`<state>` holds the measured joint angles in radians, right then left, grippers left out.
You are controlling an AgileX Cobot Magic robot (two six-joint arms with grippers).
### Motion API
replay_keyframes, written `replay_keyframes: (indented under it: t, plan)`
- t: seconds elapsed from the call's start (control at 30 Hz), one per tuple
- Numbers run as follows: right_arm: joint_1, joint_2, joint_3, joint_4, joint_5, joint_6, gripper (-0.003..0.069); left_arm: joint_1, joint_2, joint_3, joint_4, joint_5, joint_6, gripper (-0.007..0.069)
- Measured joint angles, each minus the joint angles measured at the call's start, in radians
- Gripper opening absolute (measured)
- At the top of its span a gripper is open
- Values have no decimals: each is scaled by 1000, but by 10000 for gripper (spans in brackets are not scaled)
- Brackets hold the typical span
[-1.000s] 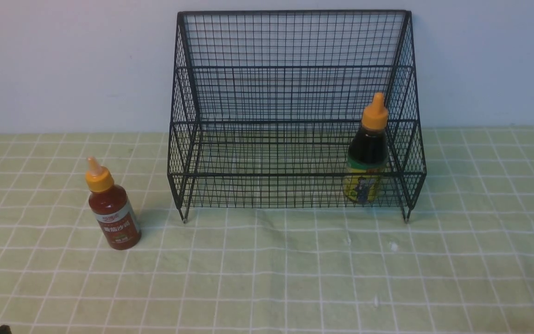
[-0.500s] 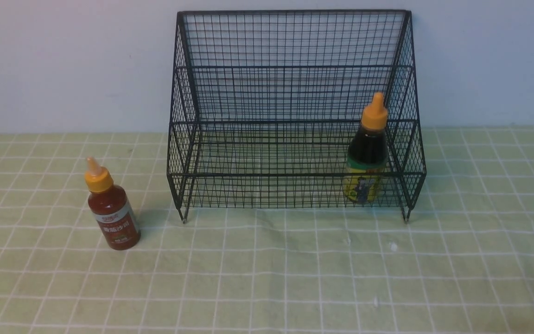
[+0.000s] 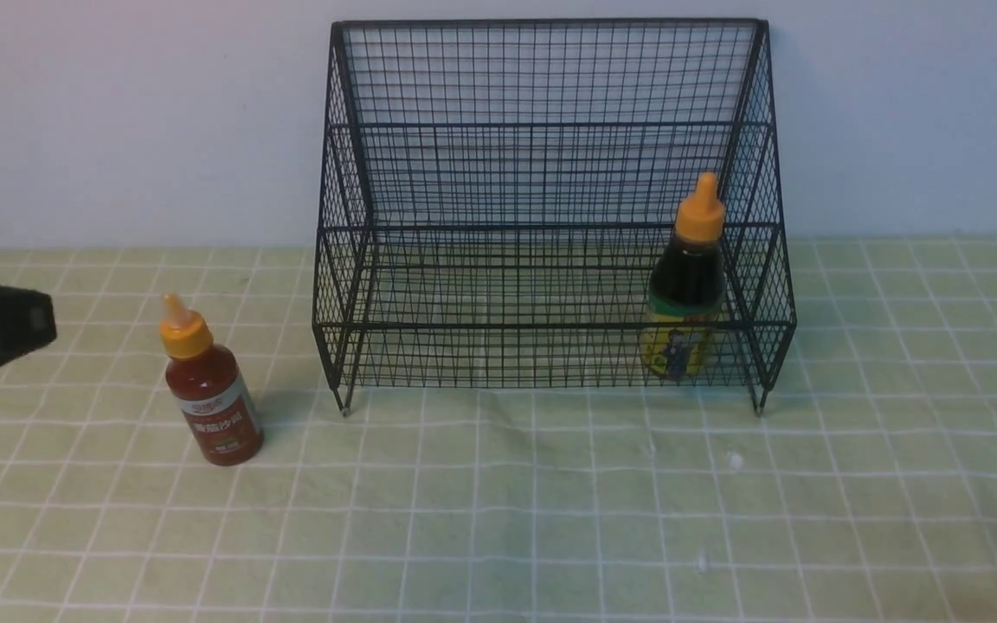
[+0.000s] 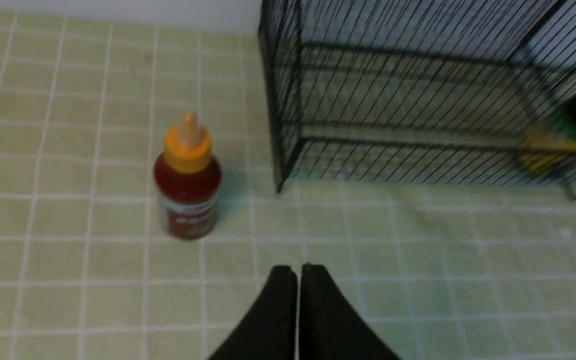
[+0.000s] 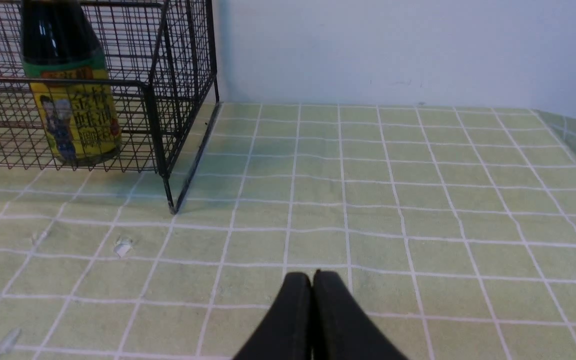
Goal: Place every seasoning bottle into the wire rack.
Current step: Use the left arm to grab the condiment bottle closest to it
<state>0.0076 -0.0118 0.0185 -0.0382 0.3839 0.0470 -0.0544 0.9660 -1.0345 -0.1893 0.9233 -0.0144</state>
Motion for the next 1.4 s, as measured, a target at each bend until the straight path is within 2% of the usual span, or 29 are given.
replay_keyframes:
  t: [0.13, 0.3, 0.5, 0.7, 0.87, 0.97, 1.13, 1.27, 1.4]
  plan:
    - [0, 0, 0, 0, 0, -1, -12, 0, 205, -181, 74, 146, 0, -7]
    - [0, 0, 0, 0, 0, -1, -12, 0, 444, -418, 91, 300, 0, -7]
    - [0, 0, 0, 0, 0, -1, -12, 0, 602, -538, 91, 310, 3, -7]
    - [0, 0, 0, 0, 0, -1, -12, 0, 686, -546, 92, 310, 14, 15]
    - [0, 0, 0, 0, 0, -1, -12, 0, 727, -546, 118, 275, 73, 137]
    - [0, 0, 0, 0, 0, -1, -12, 0, 766, -546, 125, 241, 86, 302]
    - [0, 0, 0, 0, 0, -1, -12, 0, 822, -546, 129, 231, 86, 506]
    - [0, 0, 0, 0, 0, -1, -12, 0, 862, -546, 132, 226, 86, 575]
    - [0, 0, 0, 0, 0, -1, -12, 0, 893, -546, 139, 224, 85, 568]
